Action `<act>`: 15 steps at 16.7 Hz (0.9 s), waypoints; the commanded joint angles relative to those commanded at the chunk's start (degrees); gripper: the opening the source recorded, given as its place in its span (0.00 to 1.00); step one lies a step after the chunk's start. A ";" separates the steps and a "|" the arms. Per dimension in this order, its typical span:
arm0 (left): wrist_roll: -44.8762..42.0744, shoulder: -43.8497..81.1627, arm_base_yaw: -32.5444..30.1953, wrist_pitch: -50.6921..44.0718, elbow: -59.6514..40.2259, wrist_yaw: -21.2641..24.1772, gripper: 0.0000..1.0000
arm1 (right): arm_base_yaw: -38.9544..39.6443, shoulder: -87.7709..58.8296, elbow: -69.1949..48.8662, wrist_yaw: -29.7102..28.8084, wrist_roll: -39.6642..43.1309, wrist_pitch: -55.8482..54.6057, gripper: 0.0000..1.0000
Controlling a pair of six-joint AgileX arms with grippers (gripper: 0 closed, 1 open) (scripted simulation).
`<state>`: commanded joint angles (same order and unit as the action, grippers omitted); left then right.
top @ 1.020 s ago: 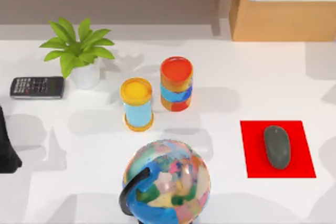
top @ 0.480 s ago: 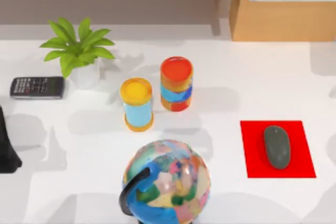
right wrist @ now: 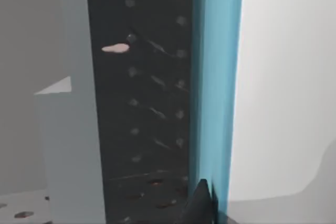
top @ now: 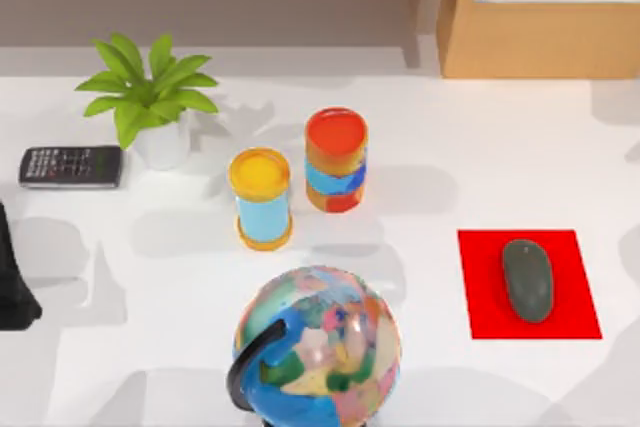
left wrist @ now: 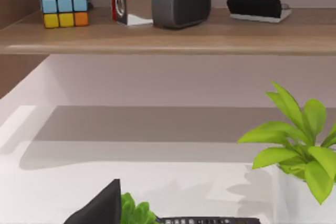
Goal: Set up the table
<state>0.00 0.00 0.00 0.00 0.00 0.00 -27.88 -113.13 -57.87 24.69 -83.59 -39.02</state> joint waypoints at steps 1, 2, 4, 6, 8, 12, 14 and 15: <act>0.00 0.00 0.00 0.00 0.00 0.00 1.00 | 0.00 0.00 0.00 0.00 0.00 0.00 0.00; 0.00 0.00 0.00 0.00 0.00 0.00 1.00 | 0.00 0.00 0.00 0.00 0.00 0.00 0.08; 0.00 0.00 0.00 0.00 0.00 0.00 1.00 | 0.00 0.00 0.00 0.00 0.00 0.00 0.23; 0.00 0.00 0.00 0.00 0.00 0.00 1.00 | 0.00 0.00 0.00 0.00 0.00 0.00 0.38; 0.00 0.00 0.00 0.00 0.00 0.00 1.00 | 0.00 0.00 0.00 0.00 0.00 0.00 0.53; 0.00 0.00 0.00 0.00 0.00 0.00 1.00 | 0.00 0.00 0.00 0.00 0.00 0.00 0.83; 0.00 0.00 0.00 0.00 0.00 0.00 1.00 | 0.00 0.00 0.00 0.00 0.00 0.00 0.98; 0.00 0.00 0.00 0.00 0.00 0.00 1.00 | 0.00 0.00 0.00 0.00 0.00 0.00 1.00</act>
<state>0.00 0.00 0.00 0.00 0.00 0.00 -27.88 -113.13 -57.87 24.69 -83.59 -39.02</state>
